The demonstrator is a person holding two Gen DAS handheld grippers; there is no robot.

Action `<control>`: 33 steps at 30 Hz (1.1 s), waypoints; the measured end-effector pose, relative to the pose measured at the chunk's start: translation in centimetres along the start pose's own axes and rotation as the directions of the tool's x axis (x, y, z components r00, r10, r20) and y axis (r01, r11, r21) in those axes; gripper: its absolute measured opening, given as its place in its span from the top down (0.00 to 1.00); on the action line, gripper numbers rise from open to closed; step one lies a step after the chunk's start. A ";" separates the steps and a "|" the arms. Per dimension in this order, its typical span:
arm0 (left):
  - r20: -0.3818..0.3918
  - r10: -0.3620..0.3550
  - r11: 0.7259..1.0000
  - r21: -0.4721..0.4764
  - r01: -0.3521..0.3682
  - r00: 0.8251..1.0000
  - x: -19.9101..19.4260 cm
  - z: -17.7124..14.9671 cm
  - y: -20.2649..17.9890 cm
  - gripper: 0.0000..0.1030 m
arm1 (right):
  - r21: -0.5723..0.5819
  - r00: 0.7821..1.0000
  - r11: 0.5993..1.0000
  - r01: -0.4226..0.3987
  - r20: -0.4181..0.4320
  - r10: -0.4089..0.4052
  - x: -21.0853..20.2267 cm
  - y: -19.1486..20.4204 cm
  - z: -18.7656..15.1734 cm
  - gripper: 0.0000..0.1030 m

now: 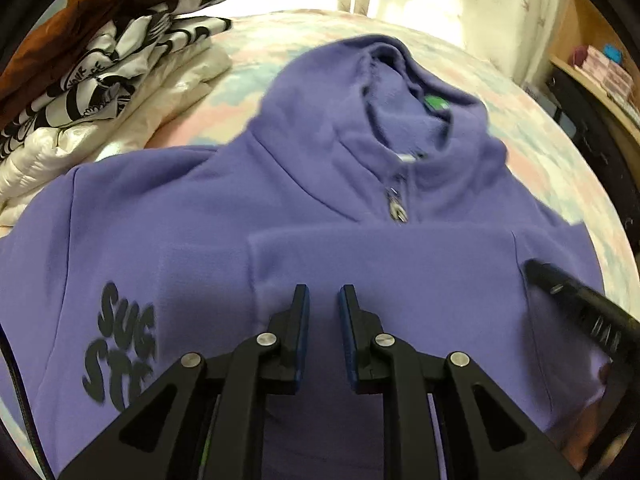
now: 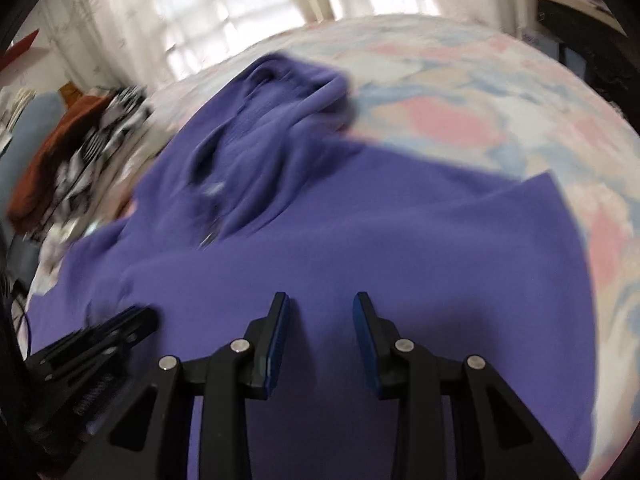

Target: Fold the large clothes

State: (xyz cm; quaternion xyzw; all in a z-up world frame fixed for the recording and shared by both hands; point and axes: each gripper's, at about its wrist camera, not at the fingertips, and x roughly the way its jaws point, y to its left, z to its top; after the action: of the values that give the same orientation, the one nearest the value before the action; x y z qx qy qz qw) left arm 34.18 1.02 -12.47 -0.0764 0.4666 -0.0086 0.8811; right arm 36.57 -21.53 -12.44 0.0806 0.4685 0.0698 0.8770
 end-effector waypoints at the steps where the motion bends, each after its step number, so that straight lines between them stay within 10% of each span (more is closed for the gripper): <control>1: 0.002 -0.010 1.000 -0.009 0.010 1.000 0.0 0.2 0.5 0.86 | 0.014 0.999 0.999 0.034 0.019 -0.035 -0.1 -1.4 0.5 0.70; 3: 0.006 -0.025 1.000 -0.015 0.025 1.000 0.1 0.5 1.5 0.87 | 0.052 0.993 0.993 0.109 0.049 -0.111 -0.4 -5.0 1.2 0.71; 5: 0.000 -0.043 0.999 -0.017 0.043 0.999 0.1 0.7 2.2 0.92 | 0.103 0.997 0.993 0.062 0.037 -0.066 -0.6 -8.4 1.5 1.00; 9: -0.014 -0.064 0.997 -0.035 0.064 0.998 -0.4 0.8 2.7 0.92 | 0.151 0.991 0.982 0.111 0.051 -0.120 -2.7 -11.9 1.4 1.00; 14: -0.026 -0.044 0.999 -0.001 0.044 0.999 -2.6 -0.2 1.0 0.76 | 0.213 0.996 0.975 0.065 0.047 -0.076 -5.8 -12.3 -0.1 0.58; 17: 0.003 -0.035 0.999 0.030 0.035 0.999 -4.6 -1.3 -0.2 0.55 | 0.174 0.997 0.985 -0.001 0.072 -0.012 -7.7 -10.0 -1.4 0.56; 25: -0.012 -0.084 0.996 0.024 0.084 0.996 -5.6 -5.2 -3.2 0.54 | 0.037 0.992 0.992 -0.124 -0.024 0.125 -8.0 -1.4 -5.3 0.56; 33: 0.016 -0.071 0.997 0.032 0.070 0.997 -4.7 -6.8 -2.9 0.54 | 0.022 0.999 1.000 -0.019 -0.038 0.020 -6.8 -3.2 -7.4 0.56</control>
State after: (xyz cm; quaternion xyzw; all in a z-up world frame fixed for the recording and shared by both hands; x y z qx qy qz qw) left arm 26.09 -2.29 -11.92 -0.0789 0.4561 -0.0464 0.8852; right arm 26.81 -25.42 -11.64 0.0933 0.4852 0.0746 0.8662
